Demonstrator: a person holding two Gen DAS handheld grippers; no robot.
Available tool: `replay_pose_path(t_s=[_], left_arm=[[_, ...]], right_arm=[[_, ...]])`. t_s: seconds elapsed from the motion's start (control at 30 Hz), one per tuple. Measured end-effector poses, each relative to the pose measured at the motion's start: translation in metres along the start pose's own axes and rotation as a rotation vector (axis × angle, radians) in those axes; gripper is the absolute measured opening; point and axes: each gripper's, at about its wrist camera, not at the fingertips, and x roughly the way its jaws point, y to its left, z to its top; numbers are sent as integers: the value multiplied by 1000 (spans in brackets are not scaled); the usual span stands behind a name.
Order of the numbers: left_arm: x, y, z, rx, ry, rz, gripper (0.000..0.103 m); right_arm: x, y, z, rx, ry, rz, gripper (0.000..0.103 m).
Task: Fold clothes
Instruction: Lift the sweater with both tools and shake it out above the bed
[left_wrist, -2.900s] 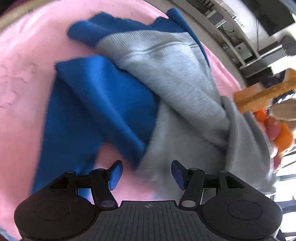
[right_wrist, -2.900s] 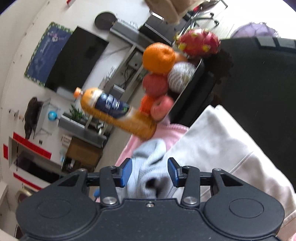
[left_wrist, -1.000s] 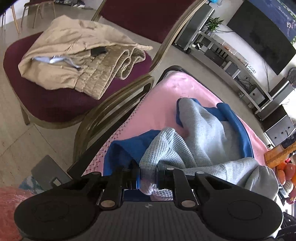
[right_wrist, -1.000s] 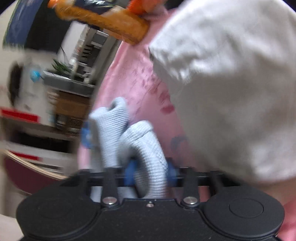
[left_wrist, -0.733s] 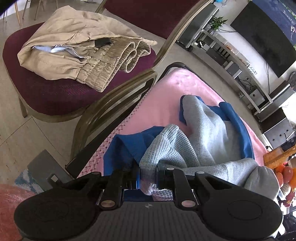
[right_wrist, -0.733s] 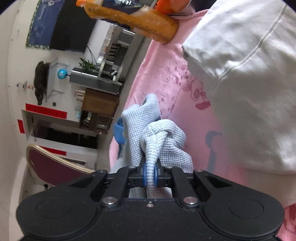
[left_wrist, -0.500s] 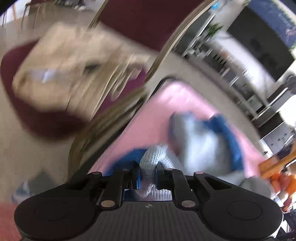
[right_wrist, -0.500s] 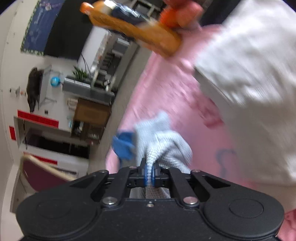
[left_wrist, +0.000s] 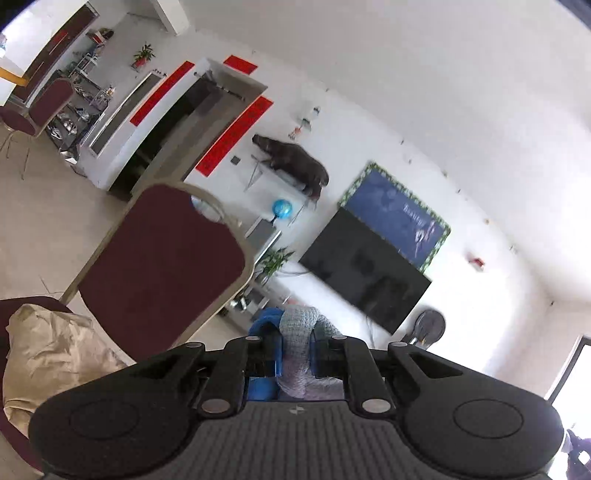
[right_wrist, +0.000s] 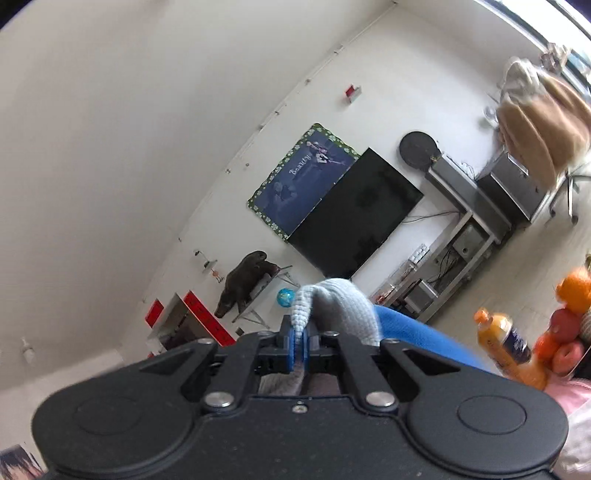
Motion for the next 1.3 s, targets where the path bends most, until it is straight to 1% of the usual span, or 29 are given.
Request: replay_pose_path(t_s=[0.1,0.13,0.17,0.2,0.27,0.37,0.4,0.47,0.53,0.6,0.67,0.73,0.83,0.9,0.97,1.0,1.03,1.07,1.13,1.17,1.23,1.27,1.3], left_arm=[[-26,14,8,-158,22,-151,13],[-27,23,8,-225,51,-183,13],[-22,31,7,-275,94,-193,13],[-14,35,5,-304,140,-185,13],[11,39,-4,-300,231,-123,13],[57,47,-24,-248,359,-17,13],[73,50,-30,-219,392,18,13],[105,56,-38,-171,431,79,12],[133,55,-39,-123,444,114,12],[143,43,-32,-70,430,105,12],[151,25,-22,-2,402,82,12],[154,13,-22,54,401,84,12],[159,15,-33,92,443,123,12],[162,23,-45,109,473,152,12],[166,31,-57,125,502,182,12],[168,32,-64,154,520,196,12],[170,33,-73,195,539,209,13],[176,34,-87,248,576,232,13],[191,39,-125,361,683,292,15],[202,47,-150,418,759,333,19],[221,71,-202,485,886,443,23],[230,85,-227,512,945,501,23],[234,97,-246,513,975,544,23]], right_arm=[[-39,16,9,12,-29,40,4],[-48,16,10,12,-40,65,4],[-55,16,10,8,-54,77,4],[-56,13,9,0,-65,68,4],[-39,2,3,5,-32,34,4],[-1,-17,-11,10,40,-36,4],[12,-23,-16,11,64,-59,4],[37,-36,-26,15,112,-105,4],[62,-49,-35,18,160,-152,4],[84,-59,-43,18,197,-186,4],[94,-56,-44,3,180,-163,4],[96,-58,-51,-16,197,-165,5],[91,-68,-65,-40,255,-190,5],[79,-88,-82,-16,324,-217,5],[65,-110,-99,9,373,-241,5],[57,-120,-107,20,395,-253,5],[51,-130,-115,26,416,-267,5],[45,-140,-126,22,437,-286,5],[37,-165,-149,11,494,-346,5],[38,-181,-162,11,531,-386,5],[39,-214,-186,20,608,-459,5],[40,-231,-197,30,649,-490,5],[42,-247,-209,45,693,-515,5]])
